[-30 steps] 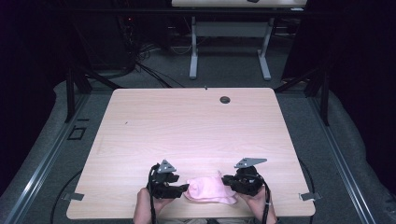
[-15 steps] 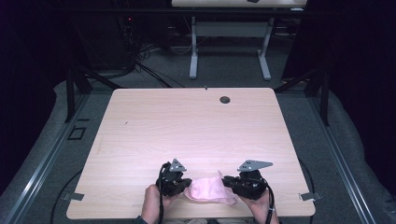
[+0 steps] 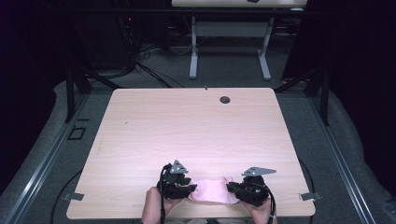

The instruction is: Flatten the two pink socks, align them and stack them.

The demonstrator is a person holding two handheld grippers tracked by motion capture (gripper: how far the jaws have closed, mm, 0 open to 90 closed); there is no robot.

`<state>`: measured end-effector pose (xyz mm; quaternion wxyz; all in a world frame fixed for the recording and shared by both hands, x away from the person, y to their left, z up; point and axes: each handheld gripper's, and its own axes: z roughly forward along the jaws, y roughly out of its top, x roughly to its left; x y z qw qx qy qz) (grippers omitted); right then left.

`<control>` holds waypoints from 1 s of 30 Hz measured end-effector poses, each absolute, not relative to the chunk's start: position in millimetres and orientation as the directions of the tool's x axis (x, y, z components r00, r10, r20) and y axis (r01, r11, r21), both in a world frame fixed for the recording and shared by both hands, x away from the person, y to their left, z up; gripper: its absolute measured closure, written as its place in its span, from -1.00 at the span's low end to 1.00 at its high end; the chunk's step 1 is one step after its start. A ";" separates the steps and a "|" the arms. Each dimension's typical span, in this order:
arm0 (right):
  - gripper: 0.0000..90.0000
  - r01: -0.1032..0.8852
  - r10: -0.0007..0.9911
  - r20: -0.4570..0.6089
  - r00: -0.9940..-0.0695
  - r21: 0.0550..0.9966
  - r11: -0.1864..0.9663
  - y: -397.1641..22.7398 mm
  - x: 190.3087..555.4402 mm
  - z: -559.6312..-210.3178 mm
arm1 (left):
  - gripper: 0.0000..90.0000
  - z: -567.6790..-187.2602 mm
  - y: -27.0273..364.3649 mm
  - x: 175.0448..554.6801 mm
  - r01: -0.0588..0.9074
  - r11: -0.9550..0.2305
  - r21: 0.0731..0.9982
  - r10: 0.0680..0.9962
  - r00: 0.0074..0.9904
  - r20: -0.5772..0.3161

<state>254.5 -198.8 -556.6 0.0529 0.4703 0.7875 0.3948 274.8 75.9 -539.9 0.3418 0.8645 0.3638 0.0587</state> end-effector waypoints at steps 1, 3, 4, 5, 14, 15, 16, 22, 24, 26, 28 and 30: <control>0.77 0.695 0.783 0.284 -0.554 0.676 0.246 -198.7 253.9 -557.0 | 0.23 -541.2 72.9 274.3 0.590 -0.510 0.626 0.674 0.726 -0.135; 0.76 0.689 0.790 0.267 -0.552 0.680 0.252 -198.6 252.3 -557.6 | 0.18 -546.5 66.7 274.6 0.594 -0.540 0.596 0.681 0.725 -0.105; 0.76 0.689 0.790 0.267 -0.552 0.680 0.252 -198.6 252.3 -557.6 | 0.22 -546.5 66.7 274.6 0.594 -0.540 0.596 0.681 0.725 -0.105; 0.75 0.688 0.791 0.265 -0.552 0.681 0.252 -199.9 250.8 -558.5 | 0.25 -551.6 63.0 274.5 0.595 -0.569 0.567 0.684 0.726 -0.074; 0.75 0.681 0.801 0.262 -0.538 0.696 0.229 -209.1 245.6 -563.8 | 0.98 -556.4 64.3 271.9 0.580 -0.582 0.570 0.673 0.737 -0.063; 0.76 0.680 0.800 0.260 -0.541 0.695 0.234 -209.6 245.5 -563.9 | 0.98 -556.6 64.4 270.8 0.583 -0.572 0.577 0.679 0.731 -0.065; 0.76 0.677 0.797 0.260 -0.545 0.697 0.236 -210.2 245.4 -563.7 | 0.98 -555.2 65.4 270.3 0.579 -0.571 0.582 0.677 0.733 -0.065; 0.78 0.663 0.774 0.296 -0.560 0.720 0.204 -212.8 244.0 -558.0 | 0.98 -543.6 76.8 265.8 0.581 -0.529 0.618 0.688 0.720 -0.088; 0.79 0.667 0.766 0.310 -0.563 0.717 0.201 -212.5 246.9 -558.7 | 0.98 -542.6 82.2 265.5 0.587 -0.516 0.624 0.695 0.712 -0.096; 0.79 0.674 0.766 0.313 -0.561 0.710 0.204 -211.9 248.3 -560.3 | 0.98 -545.4 84.5 265.2 0.595 -0.510 0.621 0.700 0.707 -0.102; 0.79 0.677 0.773 0.302 -0.558 0.705 0.213 -209.6 251.7 -566.7 | 0.97 -550.2 83.6 262.8 0.597 -0.519 0.611 0.702 0.706 -0.095; 0.75 0.672 0.783 0.276 -0.558 0.704 0.231 -209.2 253.7 -575.4 | 0.97 -557.5 81.7 257.3 0.595 -0.528 0.607 0.706 0.704 -0.076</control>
